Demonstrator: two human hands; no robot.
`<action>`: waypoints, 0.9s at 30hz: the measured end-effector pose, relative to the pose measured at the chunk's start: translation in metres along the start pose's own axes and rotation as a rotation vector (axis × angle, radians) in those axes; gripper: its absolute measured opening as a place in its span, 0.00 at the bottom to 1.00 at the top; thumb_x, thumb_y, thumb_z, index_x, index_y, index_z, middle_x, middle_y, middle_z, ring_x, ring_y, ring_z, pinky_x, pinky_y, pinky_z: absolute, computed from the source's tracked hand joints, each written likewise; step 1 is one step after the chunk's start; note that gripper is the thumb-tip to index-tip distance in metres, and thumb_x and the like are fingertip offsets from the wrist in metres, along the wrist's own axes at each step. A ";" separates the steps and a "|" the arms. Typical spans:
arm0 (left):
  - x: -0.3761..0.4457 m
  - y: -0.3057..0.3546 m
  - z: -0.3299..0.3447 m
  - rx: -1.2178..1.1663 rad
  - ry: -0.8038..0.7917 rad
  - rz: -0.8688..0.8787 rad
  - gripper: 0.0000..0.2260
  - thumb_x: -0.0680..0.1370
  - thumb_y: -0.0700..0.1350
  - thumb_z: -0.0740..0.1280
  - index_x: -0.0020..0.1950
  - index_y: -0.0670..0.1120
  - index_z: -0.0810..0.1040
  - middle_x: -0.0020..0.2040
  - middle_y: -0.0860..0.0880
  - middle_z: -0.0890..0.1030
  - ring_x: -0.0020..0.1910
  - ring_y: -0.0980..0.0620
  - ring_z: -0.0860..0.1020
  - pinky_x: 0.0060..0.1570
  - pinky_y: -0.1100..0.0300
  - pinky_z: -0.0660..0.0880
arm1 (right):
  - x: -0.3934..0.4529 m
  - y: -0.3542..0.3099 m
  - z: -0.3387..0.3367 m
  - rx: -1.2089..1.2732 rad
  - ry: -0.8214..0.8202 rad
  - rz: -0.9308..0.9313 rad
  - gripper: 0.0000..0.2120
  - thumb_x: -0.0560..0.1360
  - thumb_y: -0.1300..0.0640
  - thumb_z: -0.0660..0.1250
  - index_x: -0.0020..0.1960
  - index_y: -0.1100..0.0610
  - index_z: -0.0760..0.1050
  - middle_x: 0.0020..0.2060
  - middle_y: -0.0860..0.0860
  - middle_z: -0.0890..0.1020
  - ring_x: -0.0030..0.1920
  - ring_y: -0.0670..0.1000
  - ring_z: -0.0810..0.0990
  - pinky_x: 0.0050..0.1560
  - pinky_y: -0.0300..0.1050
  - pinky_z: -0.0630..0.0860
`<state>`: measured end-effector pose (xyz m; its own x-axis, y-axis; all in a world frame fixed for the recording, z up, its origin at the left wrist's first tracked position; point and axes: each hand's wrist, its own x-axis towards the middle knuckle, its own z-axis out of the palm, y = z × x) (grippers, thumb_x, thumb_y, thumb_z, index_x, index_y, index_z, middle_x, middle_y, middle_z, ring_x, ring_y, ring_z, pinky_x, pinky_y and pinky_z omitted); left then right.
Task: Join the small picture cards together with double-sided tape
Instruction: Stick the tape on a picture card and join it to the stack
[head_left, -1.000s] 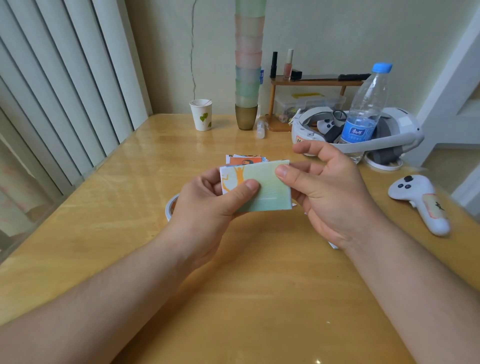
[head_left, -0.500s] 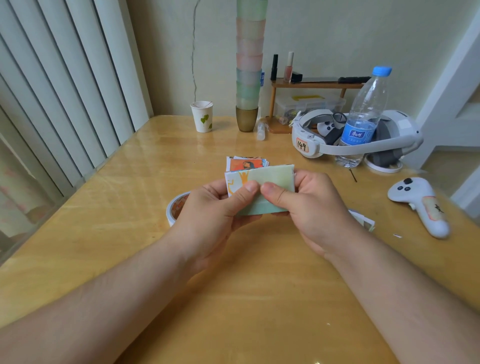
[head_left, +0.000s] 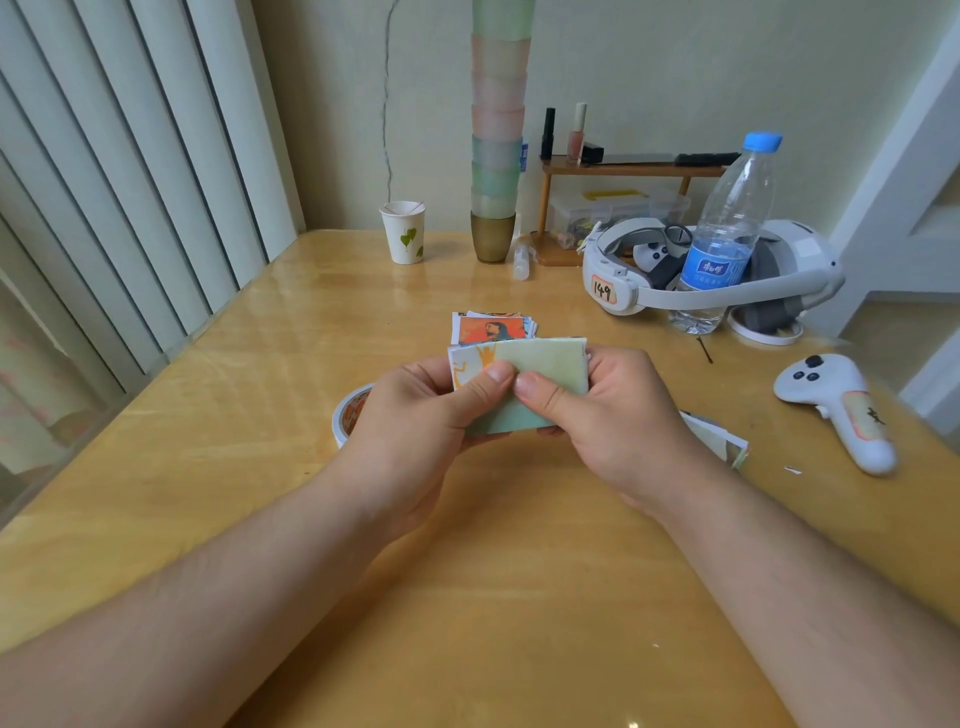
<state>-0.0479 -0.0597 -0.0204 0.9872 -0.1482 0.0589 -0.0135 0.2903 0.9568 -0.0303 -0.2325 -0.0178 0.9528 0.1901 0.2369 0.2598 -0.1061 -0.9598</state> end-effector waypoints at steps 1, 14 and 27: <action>0.000 0.000 -0.001 0.015 0.007 0.012 0.12 0.81 0.41 0.68 0.61 0.38 0.84 0.57 0.40 0.87 0.57 0.39 0.86 0.61 0.49 0.81 | 0.001 0.001 -0.001 0.004 -0.006 0.008 0.08 0.79 0.59 0.72 0.50 0.48 0.87 0.45 0.50 0.89 0.47 0.49 0.86 0.41 0.41 0.79; 0.003 -0.005 -0.001 0.121 0.050 0.017 0.14 0.87 0.47 0.61 0.58 0.43 0.86 0.54 0.43 0.88 0.54 0.47 0.87 0.49 0.53 0.83 | 0.005 0.004 -0.005 -0.081 0.037 0.025 0.09 0.82 0.50 0.68 0.52 0.52 0.86 0.45 0.50 0.89 0.47 0.51 0.87 0.44 0.47 0.83; 0.000 0.003 0.000 0.033 0.060 0.058 0.19 0.87 0.43 0.60 0.46 0.46 0.89 0.49 0.47 0.89 0.48 0.50 0.87 0.41 0.65 0.80 | 0.007 0.005 -0.004 -0.118 0.053 -0.012 0.23 0.84 0.41 0.61 0.44 0.59 0.77 0.37 0.51 0.76 0.39 0.50 0.74 0.43 0.50 0.70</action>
<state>-0.0479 -0.0586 -0.0174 0.9923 -0.0751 0.0983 -0.0751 0.2651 0.9613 -0.0215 -0.2360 -0.0203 0.9556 0.1403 0.2593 0.2853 -0.2185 -0.9332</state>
